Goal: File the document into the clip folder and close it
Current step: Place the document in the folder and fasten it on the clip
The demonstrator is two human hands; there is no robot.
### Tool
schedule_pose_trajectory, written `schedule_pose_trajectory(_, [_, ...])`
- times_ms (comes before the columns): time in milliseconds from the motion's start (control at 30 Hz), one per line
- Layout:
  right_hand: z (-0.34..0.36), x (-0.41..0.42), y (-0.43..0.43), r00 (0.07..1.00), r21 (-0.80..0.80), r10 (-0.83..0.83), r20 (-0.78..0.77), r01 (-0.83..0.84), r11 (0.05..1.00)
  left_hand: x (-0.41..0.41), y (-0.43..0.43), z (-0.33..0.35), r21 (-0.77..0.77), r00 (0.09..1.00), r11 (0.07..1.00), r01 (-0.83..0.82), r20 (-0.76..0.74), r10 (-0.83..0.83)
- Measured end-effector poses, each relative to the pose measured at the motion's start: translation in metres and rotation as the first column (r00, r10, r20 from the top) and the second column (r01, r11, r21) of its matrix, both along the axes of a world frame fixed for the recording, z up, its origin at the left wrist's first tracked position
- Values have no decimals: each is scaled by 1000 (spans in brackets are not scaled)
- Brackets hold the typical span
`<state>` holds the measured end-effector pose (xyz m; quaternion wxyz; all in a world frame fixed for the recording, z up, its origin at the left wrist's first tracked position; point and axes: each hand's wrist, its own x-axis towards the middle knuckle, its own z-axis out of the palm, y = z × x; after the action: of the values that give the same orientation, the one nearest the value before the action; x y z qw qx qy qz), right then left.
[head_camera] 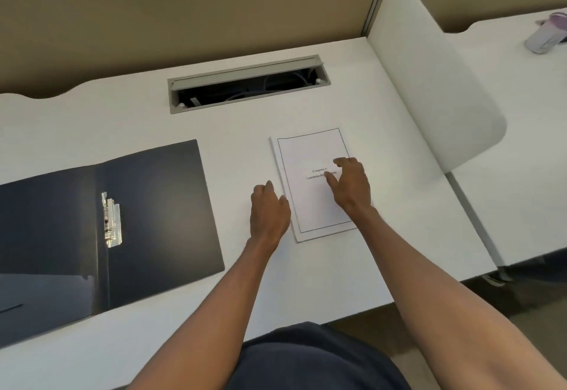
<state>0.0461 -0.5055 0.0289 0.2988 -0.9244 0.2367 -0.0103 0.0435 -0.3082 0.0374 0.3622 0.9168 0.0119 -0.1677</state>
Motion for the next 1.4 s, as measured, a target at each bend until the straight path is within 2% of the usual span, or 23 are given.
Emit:
schedule_pose_trajectory(200, [-7, -3, -49, 980, -153, -82, -183, 54, 987, -6, -47, -8, 53, 994, 995, -82, -62, 86])
schedule_pose_trajectory(400, [-12, 3, -59, 976, -62, -49, -213, 37, 997, -7, -74, -11, 52, 955, 962, -267, -117, 272])
schedule_pose_trajectory(533, [-12, 7, -57, 976, -28, -15, -219, 9, 1000, 1, -86, -10, 27, 878, 898, -438, -202, 434])
schedule_pose_trajectory(700, [-13, 10, -56, 959, -84, 15, -281, -40, 996, 15, -92, -8, 1, 744, 797, -604, -356, 565])
schedule_pose_trajectory(833, [-15, 12, -51, 957, -128, -3, -290, -36, 991, 24, -88, -12, -67, 698, 753, -654, -438, 567])
schedule_pose_trajectory(967, [-17, 11, -51, 961, -151, -15, -278, -29, 988, 27, -74, -20, -224, 743, 729, -647, -399, 537])
schedule_pose_trajectory(1067, [-18, 10, -50, 964, -166, -13, -266, -32, 986, 30, -57, -24, -310, 746, 693, -651, -433, 507])
schedule_pose_trajectory(1233, [-16, 8, -48, 964, -171, -14, -266, -33, 985, 31, -38, -31, -390, 716, 619, -682, -528, 456])
schedule_pose_trajectory(1400, [-13, 6, -47, 969, -164, -15, -247, -27, 986, 31, -30, -38, -437, 738, 612, -659, -535, 413])
